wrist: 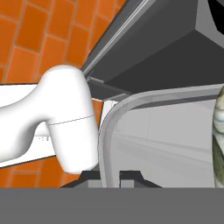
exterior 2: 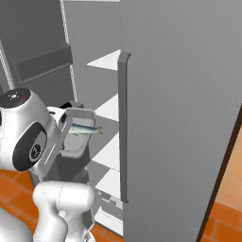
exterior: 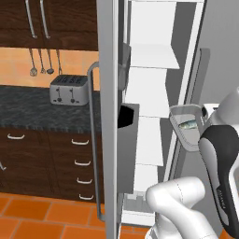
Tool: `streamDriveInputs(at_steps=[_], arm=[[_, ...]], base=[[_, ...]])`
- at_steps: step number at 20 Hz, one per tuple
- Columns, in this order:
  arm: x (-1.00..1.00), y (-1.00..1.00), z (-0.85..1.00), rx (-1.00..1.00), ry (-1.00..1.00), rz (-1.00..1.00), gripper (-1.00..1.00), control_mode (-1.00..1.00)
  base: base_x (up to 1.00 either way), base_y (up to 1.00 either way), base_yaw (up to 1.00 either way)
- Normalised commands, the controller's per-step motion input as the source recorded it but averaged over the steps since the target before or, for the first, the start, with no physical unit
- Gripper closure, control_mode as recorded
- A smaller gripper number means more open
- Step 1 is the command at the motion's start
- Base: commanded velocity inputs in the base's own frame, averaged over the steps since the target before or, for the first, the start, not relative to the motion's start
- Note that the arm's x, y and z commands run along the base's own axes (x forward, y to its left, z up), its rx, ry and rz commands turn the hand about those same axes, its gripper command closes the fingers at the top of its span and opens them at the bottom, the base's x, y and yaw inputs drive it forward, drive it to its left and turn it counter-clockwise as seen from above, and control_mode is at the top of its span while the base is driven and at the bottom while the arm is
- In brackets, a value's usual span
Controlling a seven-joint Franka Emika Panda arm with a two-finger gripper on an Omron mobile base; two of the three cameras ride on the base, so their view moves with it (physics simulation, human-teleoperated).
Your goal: Take the meat container that has the fish and place it on the second highest rack of the freezer. Then take the vegetable container that has the onion and lemon and place it on the highest rack of the freezer.
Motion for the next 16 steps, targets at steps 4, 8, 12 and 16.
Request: streamDriveInputs(at_steps=[4,8,12,16], arm=[[0.00,0.00,0.00,0.00,0.00,0.00,1.00,1.00],[0.00,0.00,0.00,0.00,0.00,0.00,1.00,1.00],[0.00,0.00,0.00,0.00,0.00,0.00,1.00,1.00],[0.68,0.00,0.00,0.02,0.00,0.00,1.00,-1.00]], base=[[0.14,0.00,0.00],[0.18,0.00,0.00],[0.21,0.00,0.00],[0.00,0.00,0.00]])
